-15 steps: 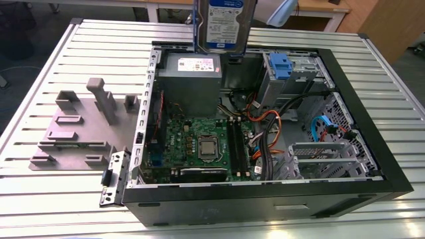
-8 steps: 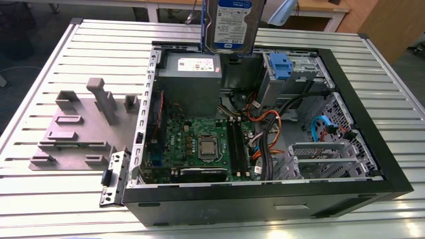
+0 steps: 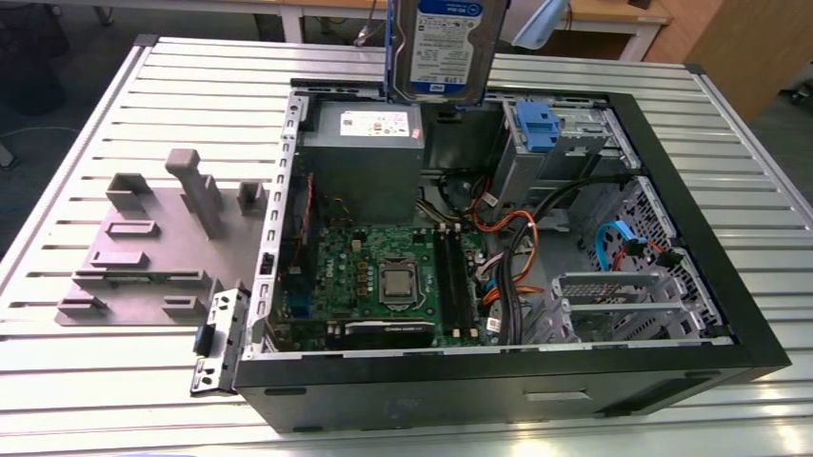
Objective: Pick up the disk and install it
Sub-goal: 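Pick up the disk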
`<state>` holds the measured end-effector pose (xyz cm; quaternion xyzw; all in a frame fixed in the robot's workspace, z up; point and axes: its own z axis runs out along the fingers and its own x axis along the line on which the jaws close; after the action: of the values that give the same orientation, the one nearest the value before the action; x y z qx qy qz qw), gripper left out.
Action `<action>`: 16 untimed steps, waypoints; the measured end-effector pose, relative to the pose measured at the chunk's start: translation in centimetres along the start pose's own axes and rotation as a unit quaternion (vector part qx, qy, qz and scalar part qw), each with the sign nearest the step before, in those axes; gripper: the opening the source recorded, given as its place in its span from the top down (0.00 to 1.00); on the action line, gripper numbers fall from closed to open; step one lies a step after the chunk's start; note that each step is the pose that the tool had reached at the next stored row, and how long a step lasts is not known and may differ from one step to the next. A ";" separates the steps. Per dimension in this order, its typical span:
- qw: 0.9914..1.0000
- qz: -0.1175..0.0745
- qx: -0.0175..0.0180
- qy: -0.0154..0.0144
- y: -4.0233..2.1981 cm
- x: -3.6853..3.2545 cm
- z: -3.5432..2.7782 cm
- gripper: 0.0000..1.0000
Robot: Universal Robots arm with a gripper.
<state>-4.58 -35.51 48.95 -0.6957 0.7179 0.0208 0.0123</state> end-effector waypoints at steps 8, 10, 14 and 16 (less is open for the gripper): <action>1.000 0.000 0.000 0.000 -0.03 0.81 -0.03 0.65; 1.000 0.000 0.000 0.000 -0.04 1.07 -0.04 0.65; 1.000 0.000 0.000 0.000 -0.06 1.63 -0.07 0.65; 1.000 0.000 0.000 0.000 -0.07 1.93 -0.08 0.65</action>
<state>-4.57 -37.45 48.94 -0.6957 0.7180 0.0209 0.0123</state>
